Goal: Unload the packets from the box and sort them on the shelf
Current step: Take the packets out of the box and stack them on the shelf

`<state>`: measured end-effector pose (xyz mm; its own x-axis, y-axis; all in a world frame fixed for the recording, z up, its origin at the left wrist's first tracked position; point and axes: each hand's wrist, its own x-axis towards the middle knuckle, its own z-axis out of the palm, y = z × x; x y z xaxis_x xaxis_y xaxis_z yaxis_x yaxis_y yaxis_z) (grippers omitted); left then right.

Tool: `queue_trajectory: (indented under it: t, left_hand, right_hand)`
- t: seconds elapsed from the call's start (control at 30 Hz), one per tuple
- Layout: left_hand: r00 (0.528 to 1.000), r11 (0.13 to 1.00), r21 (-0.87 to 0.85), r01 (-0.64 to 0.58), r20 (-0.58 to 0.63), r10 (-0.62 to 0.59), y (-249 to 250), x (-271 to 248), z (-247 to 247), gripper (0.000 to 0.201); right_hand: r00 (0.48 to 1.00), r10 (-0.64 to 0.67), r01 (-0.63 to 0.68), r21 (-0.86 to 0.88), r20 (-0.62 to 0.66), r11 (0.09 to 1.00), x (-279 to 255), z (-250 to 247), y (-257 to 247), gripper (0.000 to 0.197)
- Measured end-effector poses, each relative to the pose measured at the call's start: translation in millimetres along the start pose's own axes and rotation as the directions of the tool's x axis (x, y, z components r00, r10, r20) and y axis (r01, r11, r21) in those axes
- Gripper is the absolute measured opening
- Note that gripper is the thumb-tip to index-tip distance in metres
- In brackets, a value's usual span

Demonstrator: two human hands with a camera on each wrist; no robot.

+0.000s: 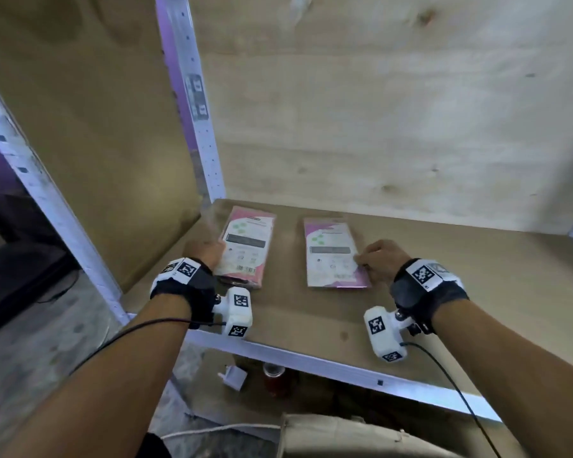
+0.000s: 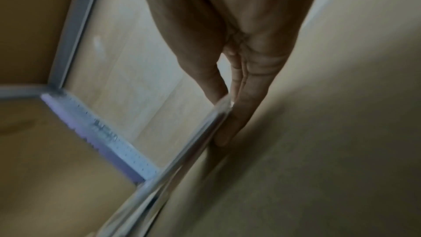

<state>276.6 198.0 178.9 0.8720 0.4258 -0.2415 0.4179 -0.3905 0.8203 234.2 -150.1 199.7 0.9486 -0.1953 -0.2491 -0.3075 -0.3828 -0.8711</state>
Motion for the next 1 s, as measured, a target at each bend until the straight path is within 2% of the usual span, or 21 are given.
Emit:
queue_trajectory:
  t: [0.1,0.17,0.2,0.27,0.37,0.5,0.6,0.73,0.8,0.87,1.0]
  left_hand:
    - [0.998,1.000,-0.006,0.010,-0.061,-0.010,9,8,-7,0.041]
    - [0.999,1.000,-0.008,0.006,-0.037,-0.006,12,17,-10,0.037]
    - [1.000,0.998,-0.067,0.011,-0.027,-0.013,13,21,-11,0.038]
    - [0.998,0.999,-0.016,-0.044,-0.044,0.043,15,25,-12,0.040]
    - [0.996,0.997,0.033,-0.064,-0.056,0.066,17,38,-15,0.036]
    - [0.980,0.984,0.100,-0.146,-0.123,0.158,13,42,-34,0.025]
    - [0.965,0.954,0.192,-0.230,-0.078,0.248,23,24,-50,0.024]
    - [0.971,0.922,0.303,-0.239,0.056,0.233,31,22,-51,0.041]
    - [0.971,0.911,0.337,-0.238,0.087,0.222,32,17,-49,0.053]
    - [0.962,0.896,0.350,-0.274,0.082,0.262,32,7,-49,0.050]
    - [0.898,0.862,0.257,-0.438,0.089,0.430,34,-57,-51,0.027]
  right_hand:
    - [0.999,-0.040,0.041,-0.017,0.021,0.999,12,30,-20,0.023]
    - [0.998,-0.042,0.044,-0.021,0.055,0.999,18,48,-33,0.023]
    - [0.997,-0.038,0.039,-0.006,0.064,0.999,22,56,-38,0.025]
    - [0.998,-0.030,0.029,0.023,0.062,0.999,28,71,-47,0.028]
    - [0.997,-0.020,0.019,0.017,0.071,1.000,36,90,-58,0.028]
    - [0.983,-0.031,0.025,0.038,0.182,0.999,34,110,-72,0.020]
    - [0.980,-0.080,0.069,0.067,0.181,0.995,15,103,-79,0.009]
    - [0.972,-0.065,0.068,-0.006,0.225,0.998,15,99,-78,0.036]
    - [0.963,-0.059,0.074,-0.049,0.261,0.996,11,95,-77,0.043]
    - [0.953,-0.076,0.100,-0.068,0.294,0.993,1,87,-76,0.041]
    - [0.917,-0.105,0.123,-0.022,0.384,0.992,-61,53,-65,0.019]
